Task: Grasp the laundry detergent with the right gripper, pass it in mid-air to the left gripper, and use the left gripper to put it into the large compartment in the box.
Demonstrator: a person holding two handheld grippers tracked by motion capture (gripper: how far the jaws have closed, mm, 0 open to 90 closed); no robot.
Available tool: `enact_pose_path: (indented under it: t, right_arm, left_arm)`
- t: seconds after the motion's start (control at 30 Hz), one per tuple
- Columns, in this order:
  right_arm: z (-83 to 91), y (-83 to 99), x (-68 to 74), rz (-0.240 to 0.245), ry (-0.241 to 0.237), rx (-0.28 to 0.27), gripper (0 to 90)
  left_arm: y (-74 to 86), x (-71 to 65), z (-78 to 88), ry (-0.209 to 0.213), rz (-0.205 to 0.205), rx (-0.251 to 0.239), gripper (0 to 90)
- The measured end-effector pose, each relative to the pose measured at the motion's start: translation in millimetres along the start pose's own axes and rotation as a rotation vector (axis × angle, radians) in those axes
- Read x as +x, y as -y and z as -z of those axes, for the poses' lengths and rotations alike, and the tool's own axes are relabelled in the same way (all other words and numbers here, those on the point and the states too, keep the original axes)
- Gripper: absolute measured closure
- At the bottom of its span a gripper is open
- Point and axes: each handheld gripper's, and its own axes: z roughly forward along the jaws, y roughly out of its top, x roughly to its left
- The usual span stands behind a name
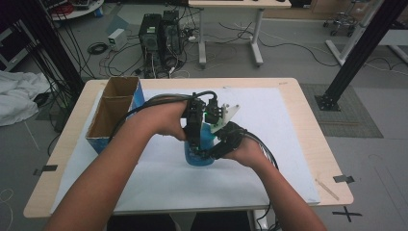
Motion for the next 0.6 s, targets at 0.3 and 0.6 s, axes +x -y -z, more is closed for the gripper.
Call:
enact_pose_path:
  t: [0.3,0.6]
  right_arm:
    - [0.1,-0.3,0.2,-0.003,-0.003,0.001,46.8]
    - [-3.3,-1.0,1.2,-0.002,-0.008,0.007,46.8]
  left_arm:
    - [-1.3,-0.5,-0.3,0.012,0.009,0.004,30.6]
    - [0.1,1.7,-1.8,0.013,0.020,0.011,37.5]
